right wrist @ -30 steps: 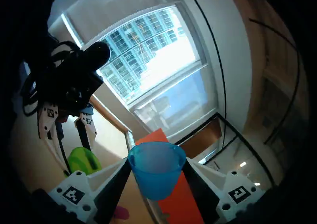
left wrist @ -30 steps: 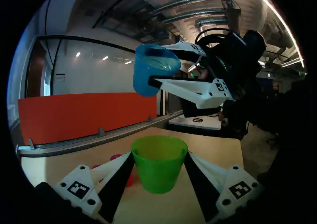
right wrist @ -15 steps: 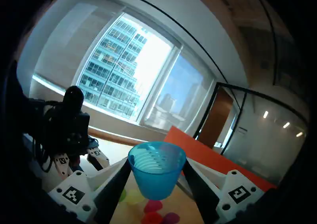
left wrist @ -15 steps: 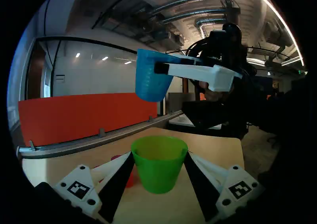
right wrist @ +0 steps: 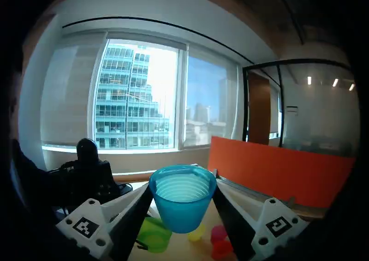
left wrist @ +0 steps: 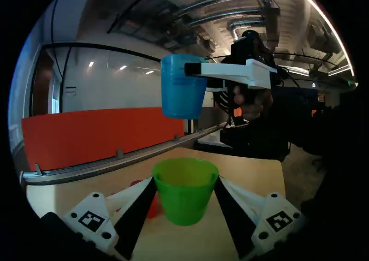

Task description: Pour water

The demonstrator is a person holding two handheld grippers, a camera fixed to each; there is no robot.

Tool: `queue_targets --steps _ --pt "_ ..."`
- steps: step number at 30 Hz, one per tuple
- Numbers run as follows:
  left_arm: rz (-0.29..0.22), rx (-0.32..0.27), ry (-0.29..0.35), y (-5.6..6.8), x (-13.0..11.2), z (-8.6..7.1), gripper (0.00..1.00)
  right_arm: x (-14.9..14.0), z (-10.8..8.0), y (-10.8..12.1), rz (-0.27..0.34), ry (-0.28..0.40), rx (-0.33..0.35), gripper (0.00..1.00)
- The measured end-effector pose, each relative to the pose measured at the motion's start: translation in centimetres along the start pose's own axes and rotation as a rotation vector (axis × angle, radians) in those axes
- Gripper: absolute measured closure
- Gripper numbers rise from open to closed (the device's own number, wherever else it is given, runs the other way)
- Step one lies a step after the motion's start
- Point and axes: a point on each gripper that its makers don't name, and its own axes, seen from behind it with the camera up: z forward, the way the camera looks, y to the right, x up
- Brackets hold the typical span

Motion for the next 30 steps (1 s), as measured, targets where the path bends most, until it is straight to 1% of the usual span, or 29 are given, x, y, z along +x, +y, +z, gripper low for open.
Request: queue_targets --steps 8,14,24,30 --pt "0.003 0.018 -0.023 -1.0 -0.8 0.0 0.15 -1.2 -0.7 1.3 -0.013 -0.02 -0.03 0.1" --pt "0.008 0.038 -0.048 -2.0 -1.8 -0.2 0.15 -3.0 -1.5 2.6 -0.001 -0.044 -0.053 0.1" --pt "0.019 0.078 -0.088 -4.1 -3.4 -0.8 0.15 -5.5 -3.4 4.9 -0.012 -0.075 -0.102 0.1" --pt "0.027 0.091 -0.118 -4.9 -4.4 -0.7 0.15 -7.6 -3.8 5.6 -0.008 -0.105 -0.109 0.1"
